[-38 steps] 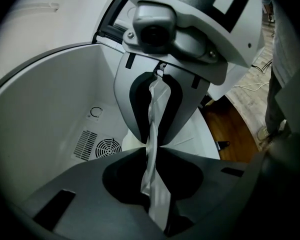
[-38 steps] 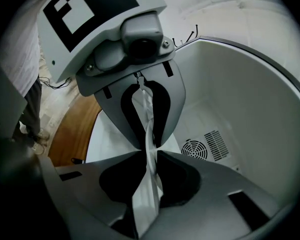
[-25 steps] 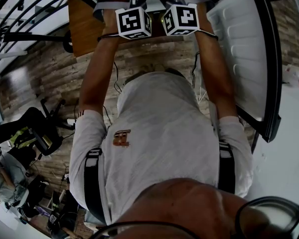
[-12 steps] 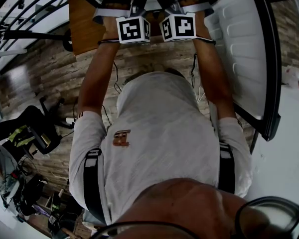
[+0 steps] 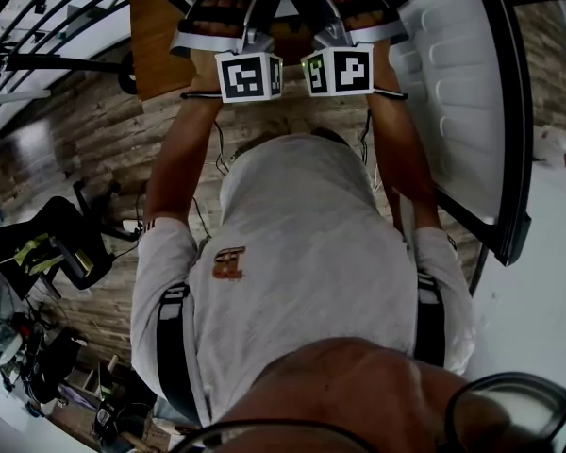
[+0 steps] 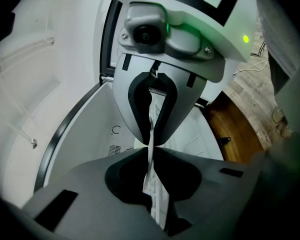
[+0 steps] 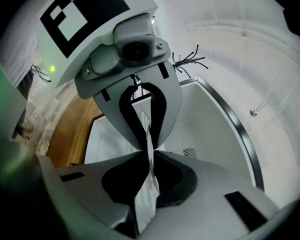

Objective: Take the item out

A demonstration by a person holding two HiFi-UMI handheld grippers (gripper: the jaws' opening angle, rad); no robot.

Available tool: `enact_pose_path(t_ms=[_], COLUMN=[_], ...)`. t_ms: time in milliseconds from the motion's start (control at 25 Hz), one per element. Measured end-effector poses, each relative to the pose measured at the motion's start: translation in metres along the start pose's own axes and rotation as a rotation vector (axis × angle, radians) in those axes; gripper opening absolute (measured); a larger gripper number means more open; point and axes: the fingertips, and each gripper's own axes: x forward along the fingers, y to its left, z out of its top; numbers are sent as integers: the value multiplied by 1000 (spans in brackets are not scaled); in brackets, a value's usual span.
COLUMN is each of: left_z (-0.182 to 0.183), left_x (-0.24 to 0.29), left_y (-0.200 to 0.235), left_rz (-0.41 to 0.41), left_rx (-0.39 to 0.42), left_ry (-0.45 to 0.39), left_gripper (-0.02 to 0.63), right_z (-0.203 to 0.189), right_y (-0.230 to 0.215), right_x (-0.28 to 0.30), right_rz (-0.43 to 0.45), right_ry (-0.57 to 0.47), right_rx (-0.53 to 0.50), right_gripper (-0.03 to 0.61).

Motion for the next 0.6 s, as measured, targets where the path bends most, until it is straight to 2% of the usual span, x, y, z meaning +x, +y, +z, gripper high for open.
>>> enact_pose_path(t_ms=[600], left_z=[17], left_x=[-40], left_y=[10], left_rz=[38], left_rx=[21], left_ry=[-14], left_gripper=[43], right_z=[23], right_y=[-8], right_x=[-37], right_rz=[-39], right_ry=[-15], right_rx=[-24], right_gripper=[48])
